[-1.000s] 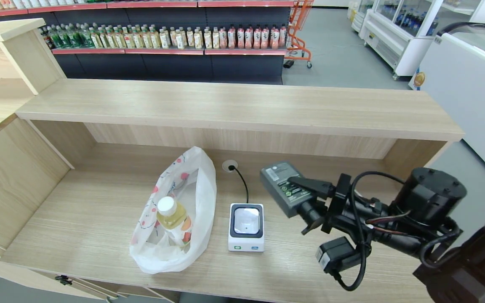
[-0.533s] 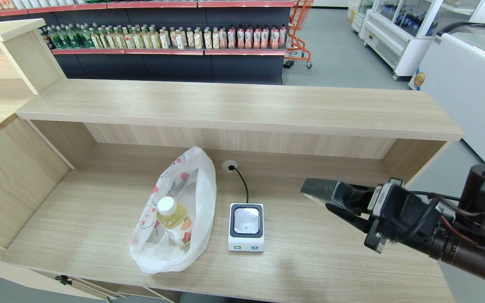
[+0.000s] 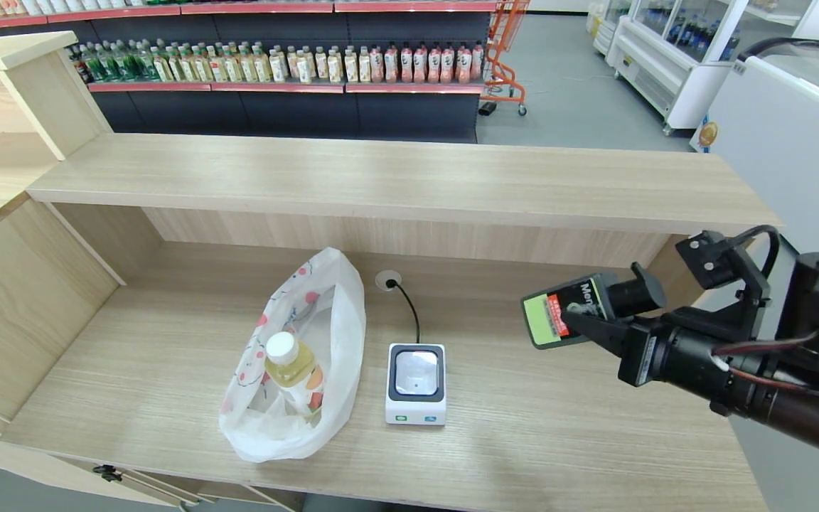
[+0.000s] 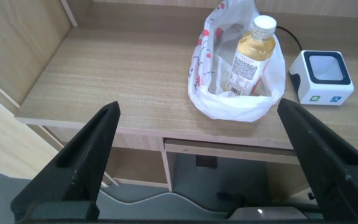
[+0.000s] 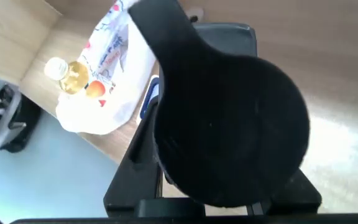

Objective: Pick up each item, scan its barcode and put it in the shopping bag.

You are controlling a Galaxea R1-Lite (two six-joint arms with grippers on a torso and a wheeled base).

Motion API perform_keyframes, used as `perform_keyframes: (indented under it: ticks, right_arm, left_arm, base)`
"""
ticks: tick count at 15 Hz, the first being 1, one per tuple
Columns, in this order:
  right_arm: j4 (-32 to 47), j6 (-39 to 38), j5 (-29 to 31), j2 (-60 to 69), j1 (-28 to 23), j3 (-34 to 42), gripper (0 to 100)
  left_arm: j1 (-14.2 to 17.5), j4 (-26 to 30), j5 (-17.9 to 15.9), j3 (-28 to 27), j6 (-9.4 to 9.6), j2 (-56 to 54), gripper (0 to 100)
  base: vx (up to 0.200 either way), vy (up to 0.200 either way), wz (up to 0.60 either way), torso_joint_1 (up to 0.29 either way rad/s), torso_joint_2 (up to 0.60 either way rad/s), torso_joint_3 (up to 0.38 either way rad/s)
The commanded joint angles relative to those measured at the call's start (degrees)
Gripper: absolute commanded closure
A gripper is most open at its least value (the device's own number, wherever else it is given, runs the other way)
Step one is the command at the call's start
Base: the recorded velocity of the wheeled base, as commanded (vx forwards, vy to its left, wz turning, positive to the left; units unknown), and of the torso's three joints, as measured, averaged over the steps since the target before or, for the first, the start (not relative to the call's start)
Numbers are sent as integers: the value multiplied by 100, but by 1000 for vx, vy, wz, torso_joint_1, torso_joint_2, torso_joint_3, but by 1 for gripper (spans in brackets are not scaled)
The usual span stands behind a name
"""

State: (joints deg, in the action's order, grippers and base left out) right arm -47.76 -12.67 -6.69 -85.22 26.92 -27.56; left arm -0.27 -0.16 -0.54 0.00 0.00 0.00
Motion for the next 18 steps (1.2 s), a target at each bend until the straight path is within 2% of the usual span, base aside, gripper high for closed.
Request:
perform_keyframes:
  ticks: [1, 4, 10, 12, 16, 18]
  right_arm:
    - [-14, -236, 186, -425, -11, 67, 100]
    - [-31, -544, 256, -750, -11, 32, 100]
    - [-58, -632, 221, -908, 42, 32, 100]
    - [-49, -896, 124, -891, 226, -39, 100]
    - [-49, -904, 124, -908, 525, -56, 100]
    - [-49, -913, 116, -926, 578, -65, 100]
  left_arm:
    - [0, -2, 1, 0, -9, 0, 0]
    - [0, -2, 1, 0, 9, 0, 0]
    - [0, -2, 1, 0, 0, 9, 0]
    - [0, -2, 1, 0, 0, 9, 0]
    - [0, -2, 1, 0, -18, 0, 0]
    - [0, -2, 1, 0, -26, 9, 0]
  base:
    - [0, 0, 0, 0, 0, 0]
    - [0, 0, 0, 0, 0, 0]
    - [0, 0, 0, 0, 0, 0]
    - [0, 0, 0, 0, 0, 0]
    - [0, 0, 0, 0, 0, 0]
    - [0, 200, 0, 0, 2, 2]
